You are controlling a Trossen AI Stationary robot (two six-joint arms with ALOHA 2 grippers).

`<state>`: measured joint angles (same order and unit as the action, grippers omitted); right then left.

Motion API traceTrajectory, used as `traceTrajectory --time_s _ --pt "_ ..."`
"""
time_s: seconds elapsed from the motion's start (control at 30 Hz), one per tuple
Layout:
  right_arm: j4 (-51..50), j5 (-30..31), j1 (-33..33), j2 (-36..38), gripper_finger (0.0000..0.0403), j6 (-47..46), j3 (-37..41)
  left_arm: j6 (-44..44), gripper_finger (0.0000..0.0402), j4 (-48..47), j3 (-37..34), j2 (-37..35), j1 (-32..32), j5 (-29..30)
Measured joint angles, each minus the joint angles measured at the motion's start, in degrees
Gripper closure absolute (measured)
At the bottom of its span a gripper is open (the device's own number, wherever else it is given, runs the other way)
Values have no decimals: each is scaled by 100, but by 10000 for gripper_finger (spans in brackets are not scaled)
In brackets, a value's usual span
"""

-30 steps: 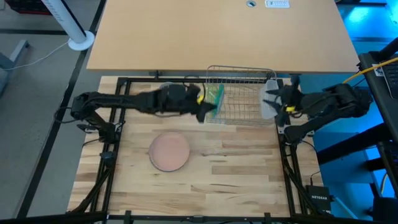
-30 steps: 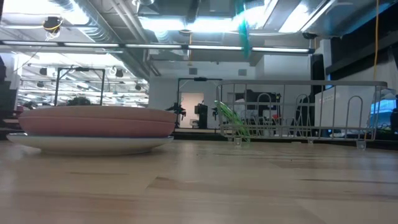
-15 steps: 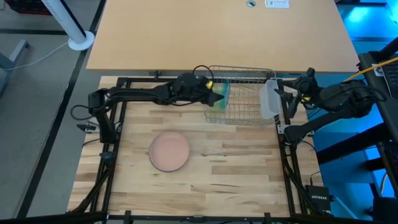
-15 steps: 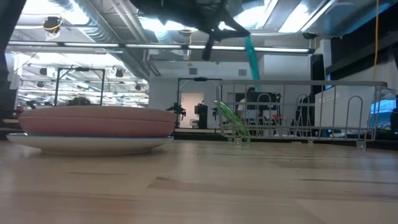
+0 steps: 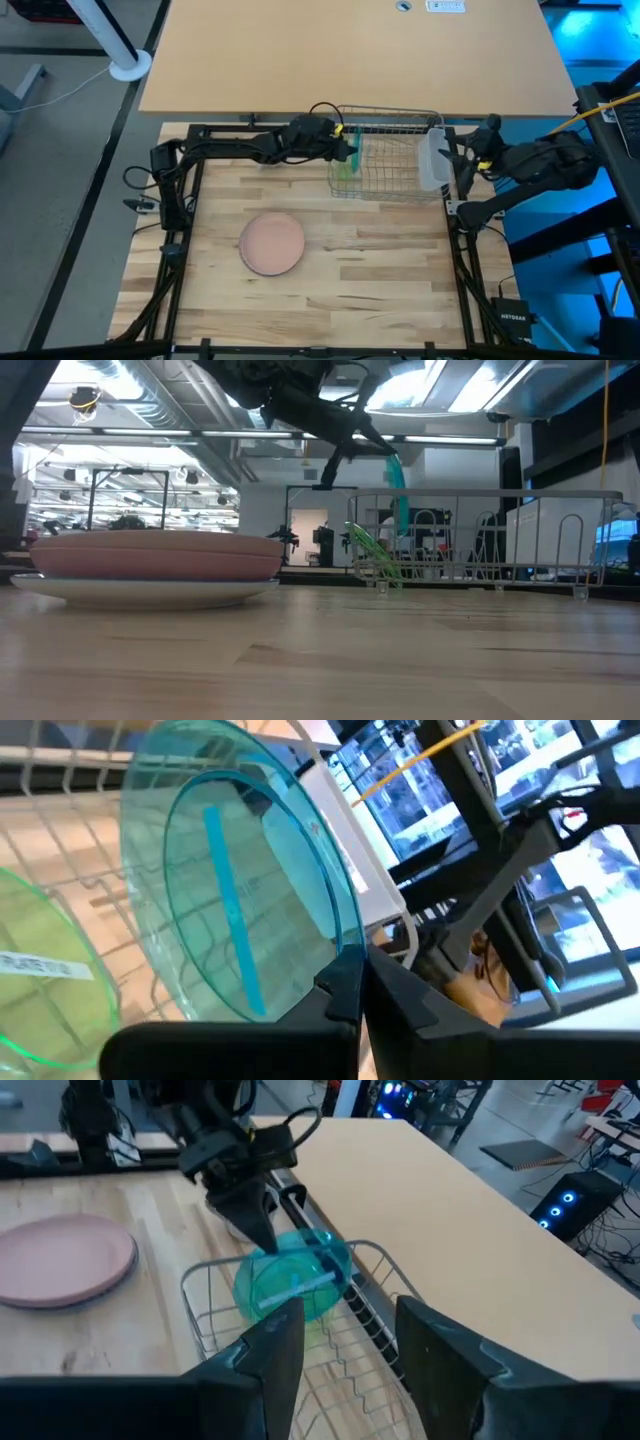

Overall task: Sort dishes
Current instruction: Put the blue plate into the dish rack

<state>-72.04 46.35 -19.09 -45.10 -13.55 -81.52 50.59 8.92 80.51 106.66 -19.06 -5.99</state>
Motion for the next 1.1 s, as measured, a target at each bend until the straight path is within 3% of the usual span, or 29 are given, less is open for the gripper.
traceTrajectory --time_s 0.77,1.1 --pt "-7 -94 0 -2 240 -31 407 154 400 -700 0 227 -178 322" --pt "-7 -94 0 -4 240 -31 407 -366 348 -881 0 229 -213 406"
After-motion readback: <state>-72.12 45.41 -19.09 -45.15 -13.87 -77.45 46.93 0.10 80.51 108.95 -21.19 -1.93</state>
